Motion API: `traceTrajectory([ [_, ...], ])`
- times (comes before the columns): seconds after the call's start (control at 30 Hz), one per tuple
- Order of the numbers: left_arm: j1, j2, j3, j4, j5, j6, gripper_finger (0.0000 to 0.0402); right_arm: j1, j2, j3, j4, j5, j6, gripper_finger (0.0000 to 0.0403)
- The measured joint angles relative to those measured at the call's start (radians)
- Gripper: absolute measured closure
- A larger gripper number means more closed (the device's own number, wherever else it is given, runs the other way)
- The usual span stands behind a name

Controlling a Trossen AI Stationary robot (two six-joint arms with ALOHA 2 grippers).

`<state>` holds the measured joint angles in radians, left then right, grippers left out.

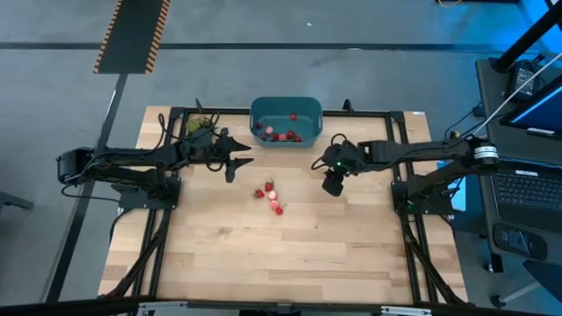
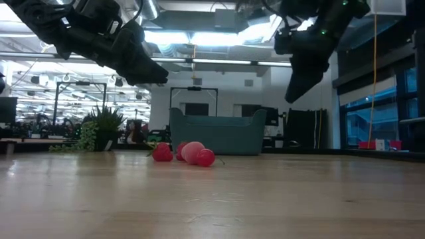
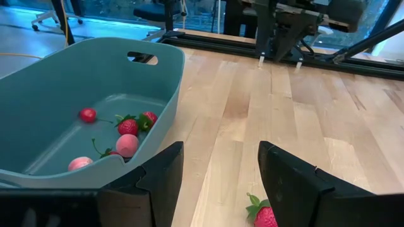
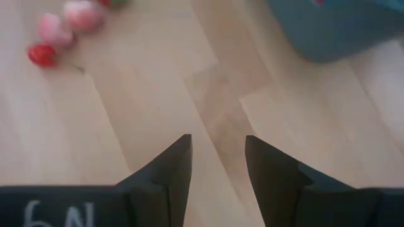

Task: Pick and placing Produce into tupperware
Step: Put the strawberry into the blue bin

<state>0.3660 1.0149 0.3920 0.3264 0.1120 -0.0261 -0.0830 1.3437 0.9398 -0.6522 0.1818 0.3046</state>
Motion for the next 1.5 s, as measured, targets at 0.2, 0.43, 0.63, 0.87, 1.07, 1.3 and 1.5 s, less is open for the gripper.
traceTrajectory([
  [0.2,0.0,0.0,0.0,-0.001,0.0,0.002,0.0204,0.002,0.0,-0.025,0.158,-0.078,-0.108,0.0216],
  [0.43,0.0,0.0,0.0,-0.001,0.0,0.001,0.0204,0.002,0.0,-0.031,0.281,-0.079,-0.127,0.0166],
  [0.63,0.0,0.0,0.0,-0.002,0.0,-0.022,0.0204,0.002,0.0,-0.031,0.304,-0.082,0.004,0.0162],
  [0.87,-0.021,0.0,0.0,-0.005,0.003,-0.076,0.0204,0.067,0.021,-0.031,0.339,-0.082,-0.001,0.0162],
  [1.07,-0.078,0.0,0.002,-0.028,0.005,-0.077,0.0204,0.127,0.107,-0.031,0.469,-0.081,0.001,0.0162],
  [1.3,-0.168,0.0,0.002,-0.11,0.006,-0.132,0.0204,0.166,0.279,-0.031,0.62,-0.08,-0.027,0.0162],
  [1.5,-0.244,0.0,0.002,-0.138,0.006,-0.132,0.0204,0.196,0.408,-0.031,0.738,-0.14,-0.052,0.0162],
])
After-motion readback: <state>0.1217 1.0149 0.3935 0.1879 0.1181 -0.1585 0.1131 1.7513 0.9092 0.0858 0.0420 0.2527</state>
